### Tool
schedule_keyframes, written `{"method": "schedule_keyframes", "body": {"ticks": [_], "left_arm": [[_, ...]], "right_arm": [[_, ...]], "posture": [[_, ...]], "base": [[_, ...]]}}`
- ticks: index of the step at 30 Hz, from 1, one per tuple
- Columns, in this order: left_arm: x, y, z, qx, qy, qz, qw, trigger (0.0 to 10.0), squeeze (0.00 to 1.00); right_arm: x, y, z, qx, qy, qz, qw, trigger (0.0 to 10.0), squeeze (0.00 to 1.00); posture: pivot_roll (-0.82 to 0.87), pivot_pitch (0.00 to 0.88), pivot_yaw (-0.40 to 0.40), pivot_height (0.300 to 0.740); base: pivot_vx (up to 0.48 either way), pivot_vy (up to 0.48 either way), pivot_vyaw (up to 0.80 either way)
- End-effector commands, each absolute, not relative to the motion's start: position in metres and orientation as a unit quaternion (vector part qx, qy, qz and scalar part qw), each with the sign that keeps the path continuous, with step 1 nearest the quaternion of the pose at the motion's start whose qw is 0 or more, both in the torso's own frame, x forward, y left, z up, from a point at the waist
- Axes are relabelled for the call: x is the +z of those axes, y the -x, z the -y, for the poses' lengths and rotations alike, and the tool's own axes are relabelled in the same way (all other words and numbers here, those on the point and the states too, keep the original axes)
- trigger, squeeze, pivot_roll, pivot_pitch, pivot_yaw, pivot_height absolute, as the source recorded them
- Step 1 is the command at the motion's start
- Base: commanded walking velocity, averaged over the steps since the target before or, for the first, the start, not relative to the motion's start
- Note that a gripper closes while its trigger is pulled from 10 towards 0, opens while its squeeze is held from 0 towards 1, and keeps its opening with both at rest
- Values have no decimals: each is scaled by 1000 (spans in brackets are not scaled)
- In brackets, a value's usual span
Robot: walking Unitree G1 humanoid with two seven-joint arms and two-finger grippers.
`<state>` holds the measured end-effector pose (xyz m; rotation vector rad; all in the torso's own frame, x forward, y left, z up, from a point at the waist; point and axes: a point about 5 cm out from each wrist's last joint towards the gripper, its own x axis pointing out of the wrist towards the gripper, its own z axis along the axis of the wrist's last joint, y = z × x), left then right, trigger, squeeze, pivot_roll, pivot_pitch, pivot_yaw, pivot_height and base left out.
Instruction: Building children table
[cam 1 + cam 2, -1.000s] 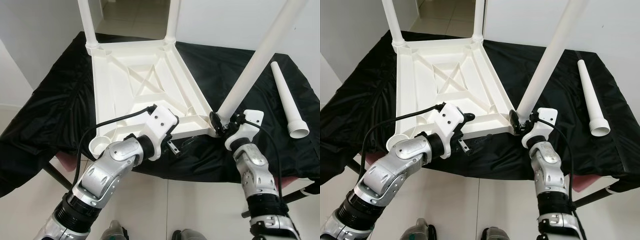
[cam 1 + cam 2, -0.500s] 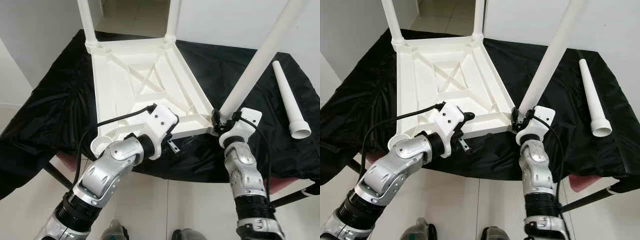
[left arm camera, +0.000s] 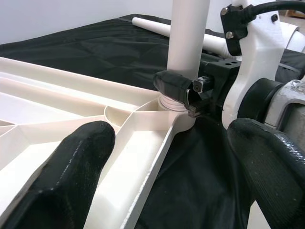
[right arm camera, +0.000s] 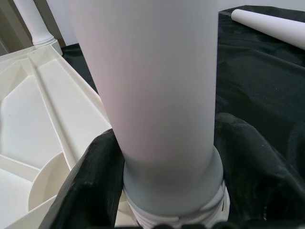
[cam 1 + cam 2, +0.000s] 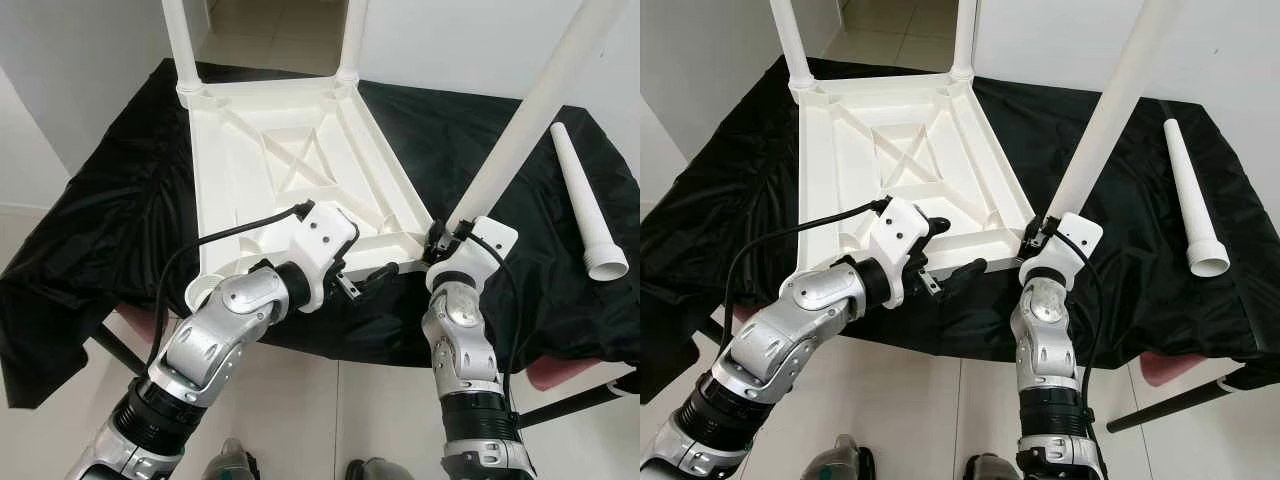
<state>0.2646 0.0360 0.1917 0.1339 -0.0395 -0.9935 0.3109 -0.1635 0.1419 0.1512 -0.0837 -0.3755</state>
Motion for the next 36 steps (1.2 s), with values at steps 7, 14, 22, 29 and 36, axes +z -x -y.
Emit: {"method": "schedule_keyframes", "body": {"ticks": [7, 14, 22, 29, 36], "left_arm": [[192, -263, -34, -510, -62, 20, 857, 10000, 0], [194, -264, -34, -507, -62, 22, 859, 10000, 0], [195, -266, -35, -503, -63, 25, 862, 10000, 0], [196, -268, -35, -498, -62, 29, 864, 10000, 0], [195, -267, -33, -500, -62, 29, 863, 10000, 0]], "right_arm": [[150, -311, 163, -182, -80, 59, 978, 10000, 953], [152, -312, 160, -153, -88, 68, 982, 10000, 1000], [153, -316, 165, -138, -86, 66, 985, 10000, 1000], [151, -322, 168, -85, -79, 57, 992, 10000, 1000], [147, -329, 173, -6, -69, 41, 997, 10000, 0]], "posture": [[47, 47, -26, 740], [53, 48, -25, 740], [54, 42, -28, 740], [54, 32, -35, 740], [56, 26, -37, 740]], "base": [[0, 0, 0], [0, 0, 0], [0, 0, 0], [0, 0, 0], [0, 0, 0]]}}
